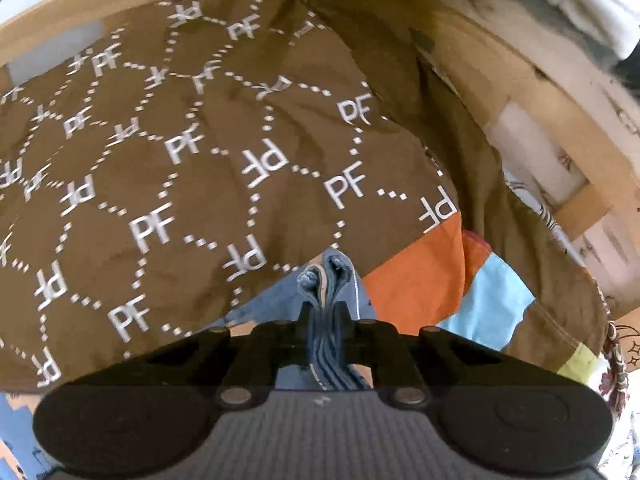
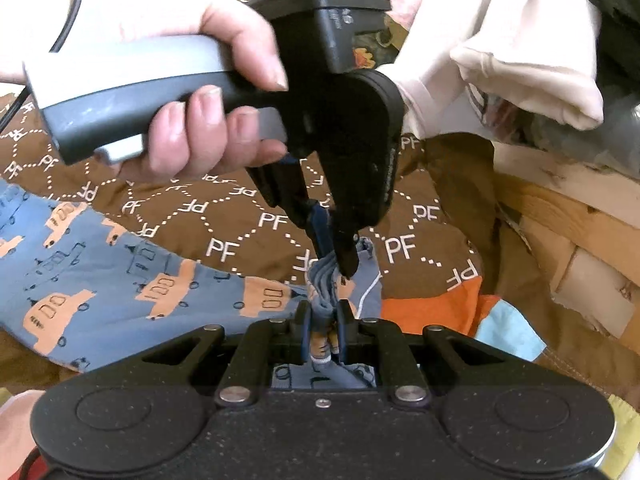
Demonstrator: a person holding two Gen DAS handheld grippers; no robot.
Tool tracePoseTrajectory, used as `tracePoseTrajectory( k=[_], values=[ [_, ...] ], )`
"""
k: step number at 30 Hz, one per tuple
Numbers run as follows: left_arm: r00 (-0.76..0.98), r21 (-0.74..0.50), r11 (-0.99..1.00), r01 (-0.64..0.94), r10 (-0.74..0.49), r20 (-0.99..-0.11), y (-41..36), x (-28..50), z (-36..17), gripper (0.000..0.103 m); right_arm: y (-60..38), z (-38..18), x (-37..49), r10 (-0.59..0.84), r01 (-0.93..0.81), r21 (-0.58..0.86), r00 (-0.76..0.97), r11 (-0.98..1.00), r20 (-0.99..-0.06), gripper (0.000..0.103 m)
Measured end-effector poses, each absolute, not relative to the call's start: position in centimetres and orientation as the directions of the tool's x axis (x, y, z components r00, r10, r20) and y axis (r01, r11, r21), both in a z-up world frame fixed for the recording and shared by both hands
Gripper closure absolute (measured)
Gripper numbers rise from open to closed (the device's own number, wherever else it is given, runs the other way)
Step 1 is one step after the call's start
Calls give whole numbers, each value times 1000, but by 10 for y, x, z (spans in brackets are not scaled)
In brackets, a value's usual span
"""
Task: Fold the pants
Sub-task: 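Grasp the blue pants waistband with the left tool while the right tool grips beside it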
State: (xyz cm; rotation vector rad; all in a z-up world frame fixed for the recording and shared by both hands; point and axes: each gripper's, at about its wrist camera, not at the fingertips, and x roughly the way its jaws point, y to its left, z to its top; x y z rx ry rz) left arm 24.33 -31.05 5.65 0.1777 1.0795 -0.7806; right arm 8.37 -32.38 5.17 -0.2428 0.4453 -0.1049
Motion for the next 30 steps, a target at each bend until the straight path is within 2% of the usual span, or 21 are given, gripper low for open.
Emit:
tracePoseTrajectory(
  k=[9, 13, 19, 20, 22, 24, 30],
  values=[
    [265, -343, 748, 568, -561, -784, -222, 242, 62, 93, -281, 59, 65, 10, -143, -297, 914, 944, -406, 89],
    [293, -311, 783, 538, -520, -802, -193, 244, 50, 93, -258, 55, 64, 91, -245, -315, 897, 917, -433, 95],
    [269, -344, 807, 479, -509, -818, -157, 246, 28, 93, -234, 44, 70, 154, -341, -322, 860, 883, -487, 95],
    [260, -349, 810, 471, -506, -822, -154, 247, 24, 93, -232, 42, 70, 157, -348, -324, 856, 880, -493, 94],
    [237, -368, 811, 455, -509, -827, -145, 249, 15, 93, -229, 38, 71, 165, -364, -321, 844, 874, -510, 83],
    [224, -385, 810, 443, -515, -827, -139, 251, 7, 93, -228, 35, 72, 174, -378, -310, 834, 872, -524, 81],
    [198, -424, 803, 420, -537, -820, -127, 253, -6, 92, -224, 25, 78, 167, -395, -327, 818, 859, -551, 65]
  ],
)
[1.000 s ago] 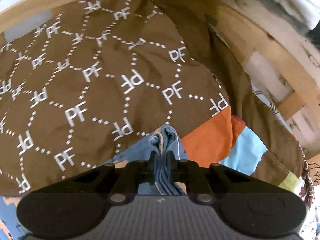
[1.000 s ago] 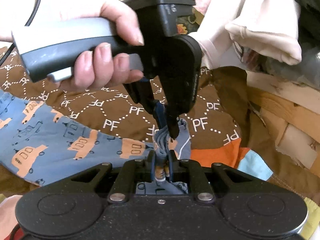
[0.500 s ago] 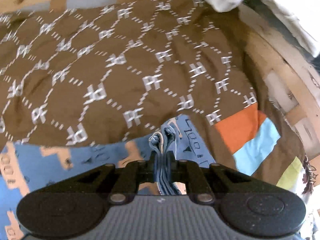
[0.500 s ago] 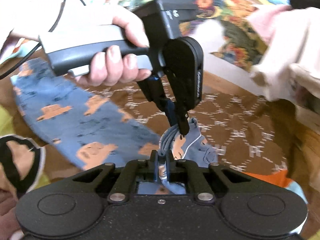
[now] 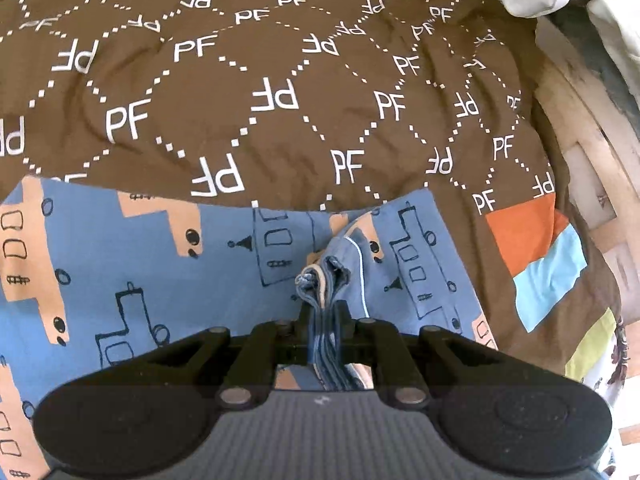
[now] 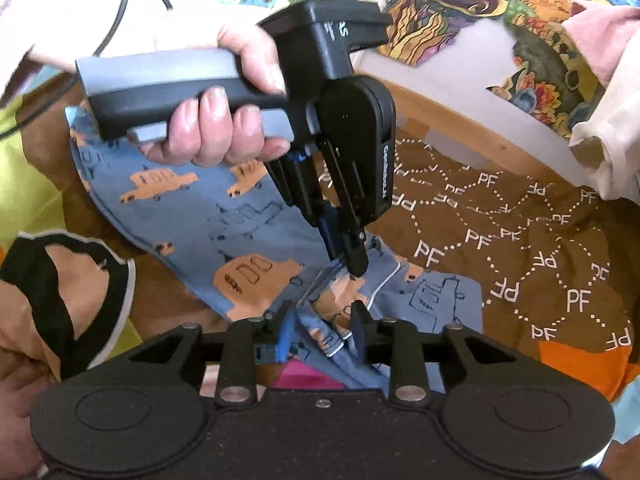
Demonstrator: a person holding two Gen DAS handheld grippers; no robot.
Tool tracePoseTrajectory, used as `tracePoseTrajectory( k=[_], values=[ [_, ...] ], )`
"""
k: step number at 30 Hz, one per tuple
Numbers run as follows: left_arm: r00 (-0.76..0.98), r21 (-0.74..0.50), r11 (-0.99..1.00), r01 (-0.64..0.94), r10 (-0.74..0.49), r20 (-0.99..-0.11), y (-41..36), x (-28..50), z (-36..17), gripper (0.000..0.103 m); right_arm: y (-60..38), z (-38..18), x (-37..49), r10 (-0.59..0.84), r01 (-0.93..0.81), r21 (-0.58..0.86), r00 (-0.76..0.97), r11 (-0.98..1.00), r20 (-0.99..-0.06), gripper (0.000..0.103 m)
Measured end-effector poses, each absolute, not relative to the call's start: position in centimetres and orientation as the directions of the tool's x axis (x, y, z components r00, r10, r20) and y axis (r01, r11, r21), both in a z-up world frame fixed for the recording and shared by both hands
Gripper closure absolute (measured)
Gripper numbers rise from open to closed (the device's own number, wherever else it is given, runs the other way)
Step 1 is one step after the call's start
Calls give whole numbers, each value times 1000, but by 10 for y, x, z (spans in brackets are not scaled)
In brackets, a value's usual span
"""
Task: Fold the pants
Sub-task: 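Grasp the blue pants waistband with the left tool while the right tool grips beside it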
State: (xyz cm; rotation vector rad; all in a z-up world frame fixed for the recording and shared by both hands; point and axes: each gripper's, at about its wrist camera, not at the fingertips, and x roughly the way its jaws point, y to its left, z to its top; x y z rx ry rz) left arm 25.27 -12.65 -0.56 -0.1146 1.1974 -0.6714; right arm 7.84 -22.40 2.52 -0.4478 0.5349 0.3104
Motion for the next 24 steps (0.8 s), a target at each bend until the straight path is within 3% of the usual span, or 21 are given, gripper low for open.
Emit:
tracePoseTrajectory(
  k=[5, 9, 18, 24],
  values=[
    [197, -427, 796, 428, -543, -816, -121, 253, -7, 88, -223, 20, 83, 156, -397, -342, 816, 852, -557, 61],
    [206, -421, 803, 421, -537, -818, -120, 254, -8, 79, -224, 19, 85, 157, -394, -337, 816, 855, -557, 61],
    [212, -418, 815, 402, -527, -823, -124, 254, -10, 78, -221, 18, 84, 149, -402, -371, 820, 837, -553, 65],
    [228, -387, 818, 427, -511, -829, -133, 251, -7, 88, -218, 16, 84, 143, -411, -396, 819, 821, -556, 69]
  ],
)
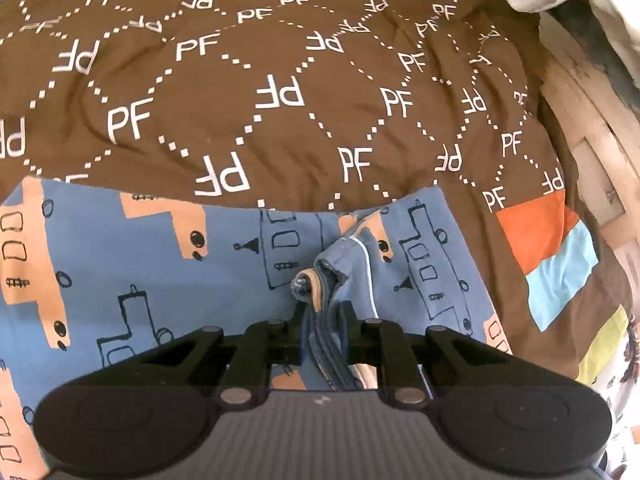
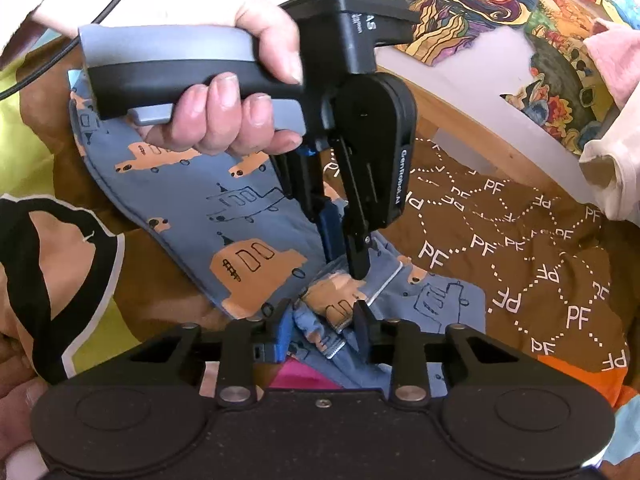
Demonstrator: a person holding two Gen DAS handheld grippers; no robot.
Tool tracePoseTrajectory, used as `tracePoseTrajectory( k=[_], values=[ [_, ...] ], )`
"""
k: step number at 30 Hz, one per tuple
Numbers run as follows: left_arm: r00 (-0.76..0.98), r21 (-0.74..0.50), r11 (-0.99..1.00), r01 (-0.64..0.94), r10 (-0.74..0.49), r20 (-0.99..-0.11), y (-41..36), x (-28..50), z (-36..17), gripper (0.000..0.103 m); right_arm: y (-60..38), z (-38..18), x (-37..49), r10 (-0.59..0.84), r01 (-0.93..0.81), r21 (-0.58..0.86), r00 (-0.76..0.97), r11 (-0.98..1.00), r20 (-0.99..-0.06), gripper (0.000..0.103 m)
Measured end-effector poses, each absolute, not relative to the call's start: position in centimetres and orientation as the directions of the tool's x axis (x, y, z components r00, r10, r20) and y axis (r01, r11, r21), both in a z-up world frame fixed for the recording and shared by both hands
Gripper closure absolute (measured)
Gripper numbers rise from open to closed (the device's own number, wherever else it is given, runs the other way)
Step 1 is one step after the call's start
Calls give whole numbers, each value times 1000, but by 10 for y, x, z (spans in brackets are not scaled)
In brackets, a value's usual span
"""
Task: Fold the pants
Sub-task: 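Grasp the blue pants waistband with the left tool while the right tool grips beside it, then open the right tool and release the pants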
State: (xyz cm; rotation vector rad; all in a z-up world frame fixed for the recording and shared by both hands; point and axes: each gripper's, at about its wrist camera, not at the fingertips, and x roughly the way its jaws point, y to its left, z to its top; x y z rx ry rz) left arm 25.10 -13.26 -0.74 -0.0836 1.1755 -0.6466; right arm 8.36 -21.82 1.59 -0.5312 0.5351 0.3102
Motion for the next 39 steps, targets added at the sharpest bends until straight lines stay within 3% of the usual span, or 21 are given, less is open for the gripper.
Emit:
tracePoseTrajectory(
  k=[2, 4, 7, 24, 39],
  values=[
    [235, -379, 819, 431, -507, -829, -134, 249, -6, 90, -218, 16, 83, 140, -410, -397, 819, 822, -556, 73],
    [243, -365, 822, 438, -499, -832, -135, 247, -4, 91, -219, 17, 85, 139, -406, -387, 817, 828, -560, 86],
    [259, -345, 829, 440, -486, -835, -138, 244, -2, 92, -223, 19, 88, 146, -398, -347, 808, 849, -571, 89],
    [268, -352, 832, 428, -489, -830, -117, 240, 10, 94, -228, 38, 88, 245, -396, -170, 797, 903, -552, 91],
    [340, -259, 863, 434, -423, -840, -63, 230, 21, 94, -187, 43, 97, 387, -489, -50, 744, 871, -545, 91]
  ],
)
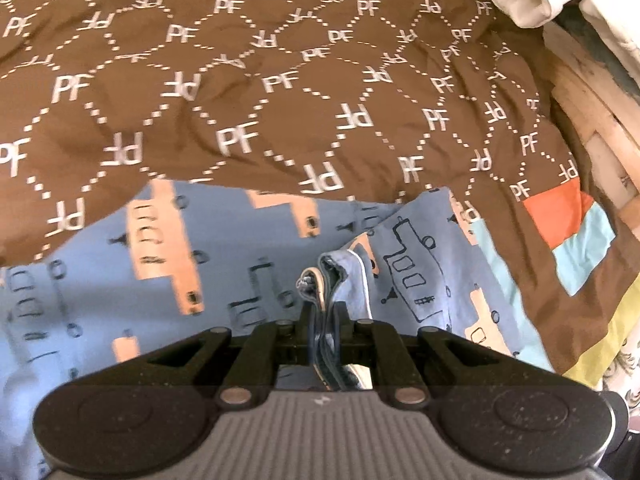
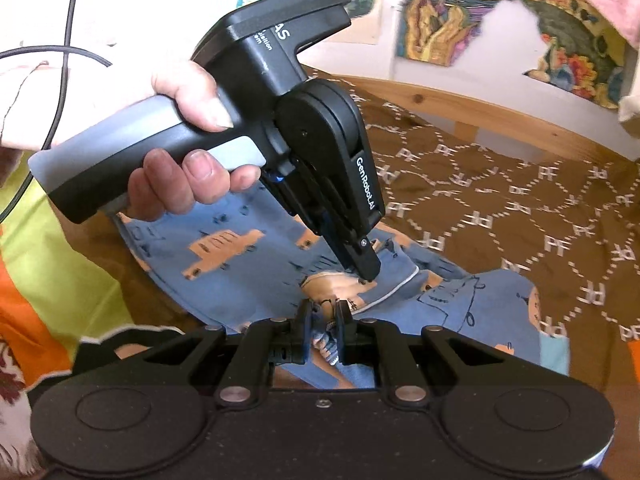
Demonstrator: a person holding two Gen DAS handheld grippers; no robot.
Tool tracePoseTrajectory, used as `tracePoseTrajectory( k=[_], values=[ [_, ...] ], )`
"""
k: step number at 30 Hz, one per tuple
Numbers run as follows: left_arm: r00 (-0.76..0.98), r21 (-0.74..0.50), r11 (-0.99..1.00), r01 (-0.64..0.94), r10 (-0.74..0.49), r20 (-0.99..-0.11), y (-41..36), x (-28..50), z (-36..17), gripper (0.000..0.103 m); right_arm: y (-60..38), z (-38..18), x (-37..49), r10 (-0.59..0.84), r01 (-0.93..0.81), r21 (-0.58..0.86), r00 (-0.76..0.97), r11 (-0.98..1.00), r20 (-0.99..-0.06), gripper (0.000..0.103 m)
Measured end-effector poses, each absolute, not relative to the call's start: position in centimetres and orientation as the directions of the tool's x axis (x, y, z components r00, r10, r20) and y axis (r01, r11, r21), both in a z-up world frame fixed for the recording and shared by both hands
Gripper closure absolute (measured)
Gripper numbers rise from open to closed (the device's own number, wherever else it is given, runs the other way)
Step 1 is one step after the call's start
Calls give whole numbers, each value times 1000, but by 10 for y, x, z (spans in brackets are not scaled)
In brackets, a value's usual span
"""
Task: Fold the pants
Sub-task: 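Open the right tool and release the pants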
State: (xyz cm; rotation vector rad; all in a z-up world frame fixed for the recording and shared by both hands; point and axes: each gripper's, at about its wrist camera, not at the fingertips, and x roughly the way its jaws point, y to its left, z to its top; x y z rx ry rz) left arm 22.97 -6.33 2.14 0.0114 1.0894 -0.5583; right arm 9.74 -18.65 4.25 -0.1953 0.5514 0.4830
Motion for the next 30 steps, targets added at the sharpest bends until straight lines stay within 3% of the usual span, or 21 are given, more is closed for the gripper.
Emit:
tracePoseTrajectory(
  k=[21, 24, 25, 26, 28, 30],
  values=[
    [384, -183, 917, 354, -320, -866, 8, 226, 9, 93, -116, 30, 122, 512, -616, 40, 613, 786, -602, 90],
    [387, -171, 922, 347, -307, -869, 9, 224, 5, 82, -118, 27, 121, 504, -616, 44, 600, 787, -621, 82],
    [397, -168, 927, 335, -300, -867, 10, 224, 5, 71, -121, 28, 120, 506, -617, 44, 600, 786, -620, 73],
    [405, -170, 932, 321, -297, -865, 12, 224, 5, 67, -125, 31, 118, 502, -616, 36, 605, 787, -618, 68],
    [416, -190, 936, 295, -305, -857, 19, 220, 8, 52, -138, 40, 112, 485, -607, 4, 631, 795, -606, 44],
    [440, -204, 942, 266, -307, -844, 27, 214, 11, 36, -152, 47, 108, 440, -572, -41, 673, 819, -594, 36]
  ],
)
